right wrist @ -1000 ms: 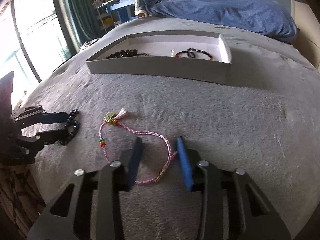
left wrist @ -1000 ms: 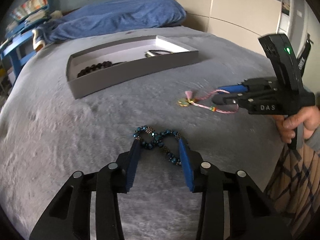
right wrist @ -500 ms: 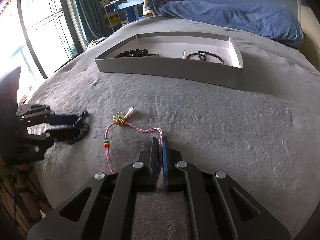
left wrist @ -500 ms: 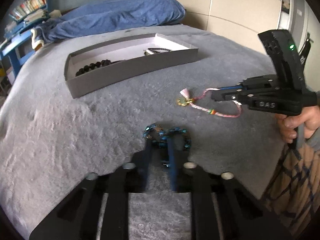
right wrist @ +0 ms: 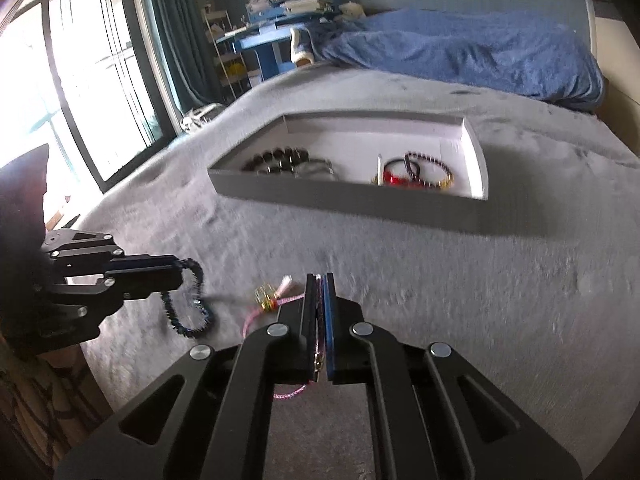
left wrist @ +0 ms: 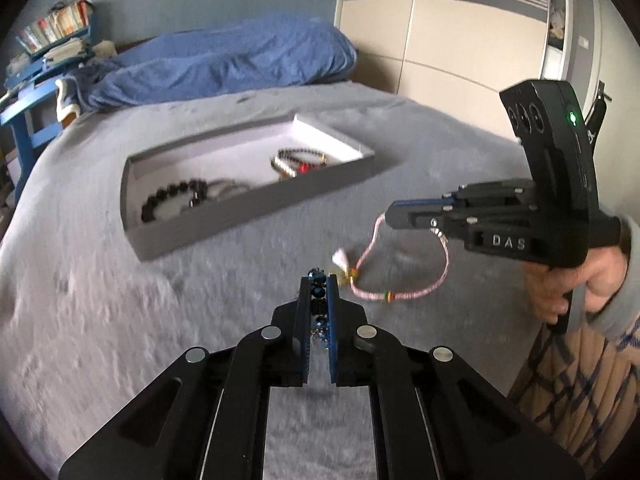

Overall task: Organize jewelry
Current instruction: 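Carry the blue crystal and pink cord bracelets in both grippers over the tray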

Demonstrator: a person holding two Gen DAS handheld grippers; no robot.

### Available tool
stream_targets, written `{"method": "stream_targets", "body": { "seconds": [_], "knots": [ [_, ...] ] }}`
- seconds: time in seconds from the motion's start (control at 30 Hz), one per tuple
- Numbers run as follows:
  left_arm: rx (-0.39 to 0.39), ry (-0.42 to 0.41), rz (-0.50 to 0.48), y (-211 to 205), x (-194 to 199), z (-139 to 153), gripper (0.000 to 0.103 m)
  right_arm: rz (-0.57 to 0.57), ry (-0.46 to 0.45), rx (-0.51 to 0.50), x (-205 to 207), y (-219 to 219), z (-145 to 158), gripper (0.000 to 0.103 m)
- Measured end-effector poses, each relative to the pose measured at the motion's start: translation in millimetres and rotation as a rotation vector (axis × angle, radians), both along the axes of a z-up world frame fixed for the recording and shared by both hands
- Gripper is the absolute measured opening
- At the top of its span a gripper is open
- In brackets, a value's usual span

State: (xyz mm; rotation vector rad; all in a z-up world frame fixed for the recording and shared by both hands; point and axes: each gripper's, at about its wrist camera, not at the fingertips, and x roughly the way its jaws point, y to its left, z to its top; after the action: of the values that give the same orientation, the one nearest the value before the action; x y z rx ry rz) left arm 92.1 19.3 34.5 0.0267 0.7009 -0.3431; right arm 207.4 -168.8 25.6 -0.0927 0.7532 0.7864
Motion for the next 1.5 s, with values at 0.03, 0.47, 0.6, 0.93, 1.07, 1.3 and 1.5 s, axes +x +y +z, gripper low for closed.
{"method": "stream_targets", "body": {
  "seconds": [0.03, 0.47, 0.6, 0.93, 1.07, 1.3, 1.5],
  "knots": [
    [-0.002, -0.005, 0.003, 1, 2, 3, 0.007, -0.004, -0.002, 0.005, 1, 0, 3, 0.003],
    [0.012, -0.081, 0.028, 7, 30, 41, 0.008, -0.012, -0.068, 0.061, 21, 12, 49, 0.003],
    [0.02, -0.106, 0.033, 9, 42, 52, 0.008, -0.007, -0.097, 0.062, 30, 21, 63, 0.003],
    [-0.007, -0.13, 0.06, 18, 79, 71, 0.008, -0.017, -0.132, 0.078, 61, 39, 85, 0.003],
    [0.0, -0.129, 0.066, 19, 96, 72, 0.008, -0.025, -0.126, 0.083, 75, 48, 86, 0.003],
    [0.015, -0.118, 0.092, 29, 131, 68, 0.008, -0.044, -0.099, 0.092, 98, 64, 79, 0.003],
    [0.015, -0.085, 0.111, 40, 164, 57, 0.008, -0.047, -0.07, 0.077, 123, 79, 66, 0.003]
  ]
}}
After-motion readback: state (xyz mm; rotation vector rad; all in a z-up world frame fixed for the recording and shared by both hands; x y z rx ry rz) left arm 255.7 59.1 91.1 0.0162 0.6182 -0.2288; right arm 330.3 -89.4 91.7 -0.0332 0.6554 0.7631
